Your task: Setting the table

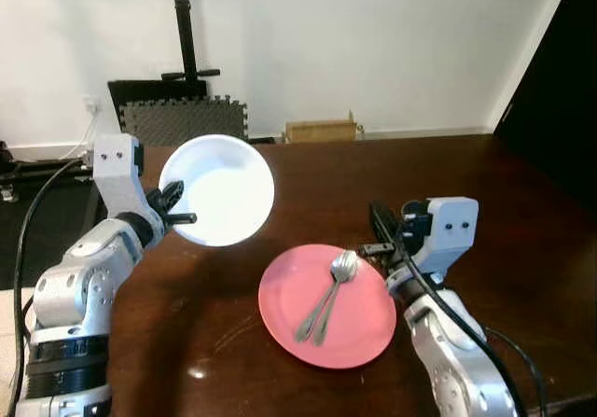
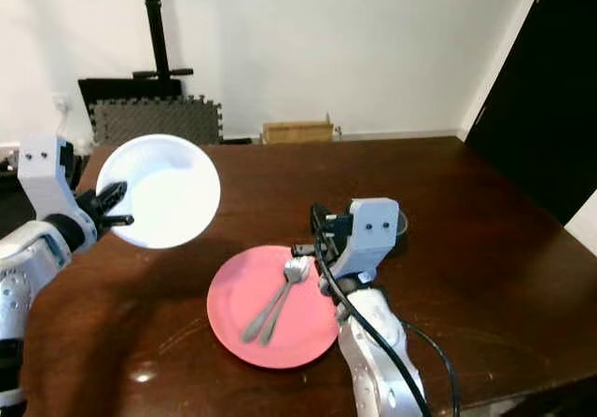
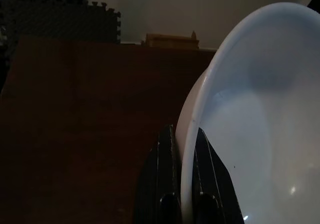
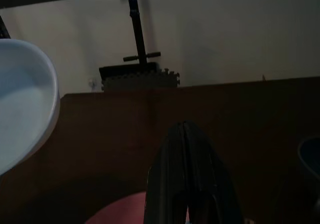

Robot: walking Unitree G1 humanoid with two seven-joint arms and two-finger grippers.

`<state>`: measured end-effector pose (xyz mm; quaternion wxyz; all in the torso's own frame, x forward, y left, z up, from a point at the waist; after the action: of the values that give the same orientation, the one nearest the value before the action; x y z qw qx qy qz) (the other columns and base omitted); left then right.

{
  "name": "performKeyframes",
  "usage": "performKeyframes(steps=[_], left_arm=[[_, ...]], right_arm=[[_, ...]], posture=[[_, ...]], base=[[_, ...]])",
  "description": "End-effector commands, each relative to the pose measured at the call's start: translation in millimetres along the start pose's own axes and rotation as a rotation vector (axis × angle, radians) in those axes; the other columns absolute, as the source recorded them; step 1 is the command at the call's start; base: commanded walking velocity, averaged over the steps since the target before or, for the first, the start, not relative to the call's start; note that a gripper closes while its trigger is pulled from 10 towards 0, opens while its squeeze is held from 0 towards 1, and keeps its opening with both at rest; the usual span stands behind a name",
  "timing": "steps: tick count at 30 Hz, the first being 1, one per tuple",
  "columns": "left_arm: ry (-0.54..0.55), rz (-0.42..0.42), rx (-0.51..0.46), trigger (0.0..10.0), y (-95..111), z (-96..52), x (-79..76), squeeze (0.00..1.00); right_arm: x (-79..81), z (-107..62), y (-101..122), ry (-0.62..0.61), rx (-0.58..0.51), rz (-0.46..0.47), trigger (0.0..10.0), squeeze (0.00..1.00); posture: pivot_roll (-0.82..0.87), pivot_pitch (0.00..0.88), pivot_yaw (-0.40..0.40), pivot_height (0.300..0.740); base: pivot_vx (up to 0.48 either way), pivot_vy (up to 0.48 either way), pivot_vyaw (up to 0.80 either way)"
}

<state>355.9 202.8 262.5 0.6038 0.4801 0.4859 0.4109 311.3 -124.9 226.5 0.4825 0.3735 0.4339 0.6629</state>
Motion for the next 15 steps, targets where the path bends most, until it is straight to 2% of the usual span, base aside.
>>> performKeyframes(steps=[1,15], left_arm=[[0.000,0.021,-0.003,10.0,-0.8,-1.3,-0.3,0.00],[-0.008,0.038,-0.005,10.0,-1.6,-1.3,-1.6,0.00]], right_arm=[[-3.4,-1.5,-3.4,-0.016,0.008,-0.006,10.0,0.00],[-4.6,-3.1,-4.2,-0.027,0.007,-0.007,10.0,0.00]], posture=[[0.05,0.039,0.005,0.740],[0.04,0.041,0.010,0.740]], base=[[-0.469,0.000,0.00],[-0.451,0.000,0.00]])
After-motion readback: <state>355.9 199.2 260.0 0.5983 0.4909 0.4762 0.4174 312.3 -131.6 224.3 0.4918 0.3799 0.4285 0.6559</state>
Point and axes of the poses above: a point about 5 cm out from each wrist's last joint towards the gripper, its own z axis pointing out of the wrist towards the gripper, its own y axis along the axis of the wrist's last joint, x = y × z, the point moved 1 cm from there along z, pointing out of the wrist towards the gripper, and after that the axes turned 1 degree about -z, right-handed, at the moved point
